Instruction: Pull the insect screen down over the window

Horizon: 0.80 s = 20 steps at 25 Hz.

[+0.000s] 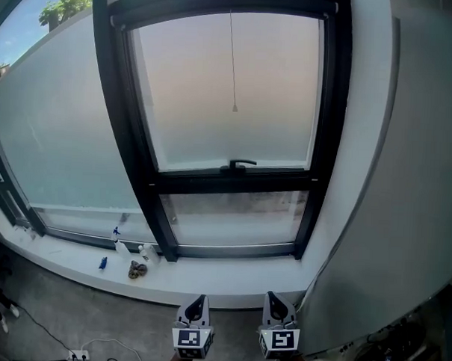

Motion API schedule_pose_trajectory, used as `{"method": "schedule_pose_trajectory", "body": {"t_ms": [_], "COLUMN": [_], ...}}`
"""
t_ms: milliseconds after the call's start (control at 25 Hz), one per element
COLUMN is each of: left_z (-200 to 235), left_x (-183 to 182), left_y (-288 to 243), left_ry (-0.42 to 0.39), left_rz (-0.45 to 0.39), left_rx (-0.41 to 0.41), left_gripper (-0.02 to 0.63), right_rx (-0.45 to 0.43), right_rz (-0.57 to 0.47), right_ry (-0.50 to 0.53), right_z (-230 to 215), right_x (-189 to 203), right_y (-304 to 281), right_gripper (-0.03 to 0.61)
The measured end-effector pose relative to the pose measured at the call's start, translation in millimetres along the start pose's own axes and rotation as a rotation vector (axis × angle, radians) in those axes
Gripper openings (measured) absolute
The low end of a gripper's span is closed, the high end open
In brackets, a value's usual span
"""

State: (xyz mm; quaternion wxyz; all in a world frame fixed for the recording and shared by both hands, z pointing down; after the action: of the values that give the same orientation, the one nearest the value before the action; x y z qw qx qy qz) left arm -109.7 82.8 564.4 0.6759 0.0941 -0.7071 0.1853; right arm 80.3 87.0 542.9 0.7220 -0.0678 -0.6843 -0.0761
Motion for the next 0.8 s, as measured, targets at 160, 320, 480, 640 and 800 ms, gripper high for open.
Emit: {"method": "schedule_pose_trajectory", "body": {"t_ms": [160, 320, 480, 640, 800], "left_z": [-3, -9, -18, -28, -38], "left_x": [3, 0, 7, 4, 10], "left_y": [1, 1, -1, -2, -5], "left_ry": [0.003, -0.025, -0.014, -0.011, 0.026], "left_rz": [0.015, 0.029, 0.030, 0.052, 0.035], "left_rx": [-0.022, -0.039, -0.039, -0.043, -0.051], "left_gripper": [0.002, 0.002, 0.003, 0.002, 0.002], "right_rx": [0.016, 0.015, 0.009, 0.002, -0.009], "right_rz": [-0.006, 0.002, 0.025, 0.051, 0.059], "right_ry": [-0.008, -0.011, -0.005, 0.001, 0.008], "right_z": [-8, -15, -21, -32, -38], "right_x": [2, 6, 13, 19, 23], "right_y": [2, 4, 8, 13, 17], "right_gripper": [0.003, 0.003, 0.003, 0.003, 0.003]}}
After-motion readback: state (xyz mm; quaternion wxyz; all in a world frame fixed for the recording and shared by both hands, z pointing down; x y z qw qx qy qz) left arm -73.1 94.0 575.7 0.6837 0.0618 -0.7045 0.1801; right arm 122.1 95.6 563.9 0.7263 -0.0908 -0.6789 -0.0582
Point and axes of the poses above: the fingertips, and each gripper's own axes: y backward along the fingers, z to its left, x out of its underside, the point moved 1 cm from there along y, backward along the fingers, and after that the axes turned 4 degrees about x, right-handed, at the moved point
